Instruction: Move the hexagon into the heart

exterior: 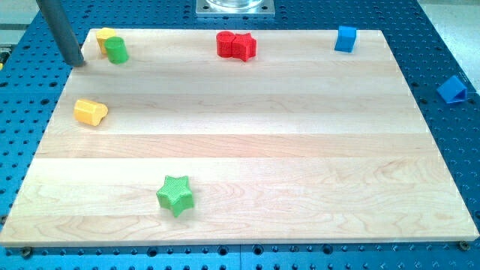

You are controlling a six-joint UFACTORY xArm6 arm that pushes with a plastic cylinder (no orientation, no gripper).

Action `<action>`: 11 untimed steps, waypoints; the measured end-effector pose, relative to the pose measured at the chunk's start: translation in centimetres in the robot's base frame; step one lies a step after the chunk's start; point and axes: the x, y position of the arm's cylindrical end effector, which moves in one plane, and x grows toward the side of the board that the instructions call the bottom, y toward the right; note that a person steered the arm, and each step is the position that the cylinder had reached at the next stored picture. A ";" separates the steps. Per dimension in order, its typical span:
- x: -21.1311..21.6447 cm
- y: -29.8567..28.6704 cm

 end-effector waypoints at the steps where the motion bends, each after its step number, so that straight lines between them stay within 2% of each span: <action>1: -5.7 1.0; 2: -7.7 7.1; 3: -0.1 5.3; 4: -1.7 5.0; 5: -2.2 0.1; 6: 0.2 0.0; 8: 5.0 5.4; 9: 10.0 4.2; 11: 11.0 4.1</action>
